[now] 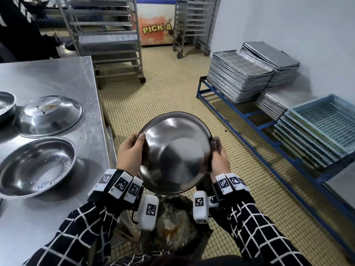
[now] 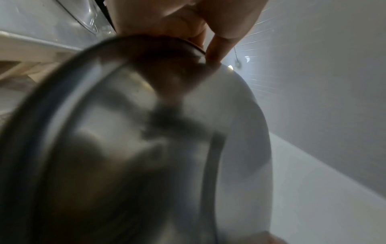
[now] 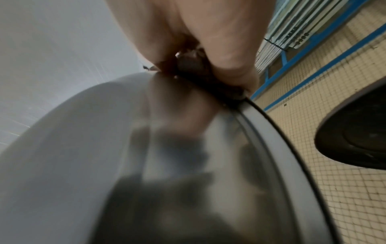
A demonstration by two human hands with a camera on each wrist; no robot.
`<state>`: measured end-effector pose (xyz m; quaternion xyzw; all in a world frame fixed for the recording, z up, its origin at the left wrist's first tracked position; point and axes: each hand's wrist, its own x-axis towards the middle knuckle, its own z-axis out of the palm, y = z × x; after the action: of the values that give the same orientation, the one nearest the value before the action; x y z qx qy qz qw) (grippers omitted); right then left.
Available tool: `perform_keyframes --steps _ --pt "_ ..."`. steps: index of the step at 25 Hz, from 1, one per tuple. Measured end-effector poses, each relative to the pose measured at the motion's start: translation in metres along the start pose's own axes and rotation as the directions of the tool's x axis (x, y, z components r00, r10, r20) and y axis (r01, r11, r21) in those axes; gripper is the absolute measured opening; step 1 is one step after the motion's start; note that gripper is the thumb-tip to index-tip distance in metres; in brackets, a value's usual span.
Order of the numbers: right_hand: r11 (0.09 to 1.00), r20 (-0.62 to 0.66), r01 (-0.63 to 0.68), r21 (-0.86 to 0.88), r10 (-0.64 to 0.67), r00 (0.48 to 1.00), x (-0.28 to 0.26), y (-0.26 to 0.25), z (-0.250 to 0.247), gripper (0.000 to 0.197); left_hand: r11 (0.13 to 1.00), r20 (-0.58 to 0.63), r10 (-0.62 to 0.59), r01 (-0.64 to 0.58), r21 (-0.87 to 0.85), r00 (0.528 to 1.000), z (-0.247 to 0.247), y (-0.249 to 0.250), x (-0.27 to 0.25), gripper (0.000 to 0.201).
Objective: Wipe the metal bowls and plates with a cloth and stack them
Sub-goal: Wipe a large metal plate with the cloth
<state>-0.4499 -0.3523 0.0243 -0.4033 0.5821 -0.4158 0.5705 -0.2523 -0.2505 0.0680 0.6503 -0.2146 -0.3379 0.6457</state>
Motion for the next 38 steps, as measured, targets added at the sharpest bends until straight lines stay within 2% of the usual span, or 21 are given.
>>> perform_keyframes --steps 2,5,7,9,11,13,16,18,20,22,24,26,27,28,29,31,32,33,35,36,38 --pt "0.994 0.038 0.080 -0.074 -0.077 0.996 0.000 -0.017 -0.006 0.026 0.999 0.038 0.003 -0.004 0.039 0.999 -0.005 -0.001 0.004 0.010" --pt "0.902 0.195 0.260 -0.346 -0.202 0.960 -0.004 -0.049 -0.013 0.030 0.986 0.198 0.088 -0.114 0.121 0.976 -0.006 0.004 0.002 0.029" --pt "0.806 0.328 0.394 -0.441 -0.264 0.907 -0.004 -0.063 -0.010 0.029 0.973 0.326 0.109 -0.168 0.160 0.939 0.000 0.012 -0.003 0.026" --pt "0.656 0.443 0.531 -0.536 -0.318 0.839 0.001 -0.071 -0.004 0.027 0.923 0.404 0.080 -0.221 0.314 0.911 0.006 0.015 -0.006 0.014" --pt "0.495 0.539 0.626 -0.603 -0.326 0.777 0.003 -0.071 0.003 0.028 0.845 0.427 0.024 -0.246 0.474 0.904 0.006 0.013 -0.003 0.012" --pt "0.432 0.591 0.677 -0.595 -0.336 0.733 0.004 -0.069 0.010 0.028 0.879 0.414 -0.027 -0.176 0.443 0.910 0.005 0.009 -0.002 0.021" --pt "0.444 0.551 0.666 -0.599 -0.375 0.745 0.005 -0.054 0.020 0.028 0.943 0.333 -0.033 -0.081 0.322 0.942 0.005 0.005 -0.003 0.025" --pt "0.397 0.402 0.605 -0.690 -0.486 0.776 -0.002 -0.042 0.028 0.031 0.945 0.258 -0.003 -0.081 0.316 0.966 0.007 0.003 -0.002 0.023" --pt "0.328 0.270 0.582 -0.744 -0.649 0.711 -0.022 -0.028 0.038 0.034 0.967 0.206 0.005 -0.057 0.247 0.979 0.009 0.003 -0.001 0.023" --pt "0.258 0.290 0.630 -0.733 -0.719 0.632 -0.044 -0.017 0.049 0.043 0.980 0.159 0.013 -0.044 0.192 0.987 0.010 0.004 -0.001 0.022" --pt "0.208 0.351 0.679 -0.705 -0.729 0.588 -0.054 -0.013 0.054 0.049 0.989 0.149 0.016 -0.038 0.145 0.989 0.010 0.005 -0.003 0.022" --pt "0.222 0.341 0.704 -0.675 -0.752 0.564 -0.048 -0.020 0.052 0.048 0.995 0.167 0.016 -0.032 0.094 0.986 0.009 0.006 -0.005 0.022" --pt "0.270 0.313 0.707 -0.653 -0.754 0.578 -0.043 -0.023 0.049 0.047 0.997 0.173 0.014 -0.028 0.077 0.985 0.008 0.006 -0.006 0.021" --pt "0.352 0.279 0.699 -0.622 -0.734 0.619 -0.037 -0.023 0.045 0.045 0.998 0.171 0.011 -0.023 0.066 0.985 0.008 0.005 -0.006 0.021" --pt "0.466 0.235 0.664 -0.585 -0.686 0.689 -0.030 -0.022 0.040 0.043 0.997 0.160 0.010 -0.021 0.068 0.987 0.007 0.005 -0.006 0.021" --pt "0.711 0.123 0.455 -0.536 -0.467 0.876 -0.017 -0.017 0.027 0.040 0.996 0.106 0.010 -0.019 0.090 0.994 0.004 0.004 -0.006 0.023" --pt "0.771 0.086 0.342 -0.538 -0.353 0.932 -0.015 -0.013 0.020 0.039 0.996 0.067 0.010 -0.016 0.086 0.998 0.003 0.004 -0.005 0.024" --pt "0.783 0.077 0.291 -0.550 -0.300 0.951 -0.018 -0.007 0.015 0.038 0.997 0.035 0.014 -0.017 0.080 0.999 0.001 0.004 -0.004 0.024" --pt "0.758 0.135 0.383 -0.528 -0.370 0.919 -0.033 0.000 0.012 0.032 0.997 -0.011 0.035 -0.034 0.064 0.999 -0.001 0.006 -0.001 0.022" --pt "0.715 0.203 0.487 -0.502 -0.450 0.870 -0.044 0.001 0.016 0.030 0.997 -0.023 0.047 -0.046 0.058 0.999 0.000 0.008 -0.001 0.021" --pt "0.542 0.360 0.700 -0.464 -0.607 0.709 -0.062 0.001 0.032 0.037 0.994 -0.023 0.081 -0.079 0.070 0.996 0.004 0.012 -0.002 0.019"
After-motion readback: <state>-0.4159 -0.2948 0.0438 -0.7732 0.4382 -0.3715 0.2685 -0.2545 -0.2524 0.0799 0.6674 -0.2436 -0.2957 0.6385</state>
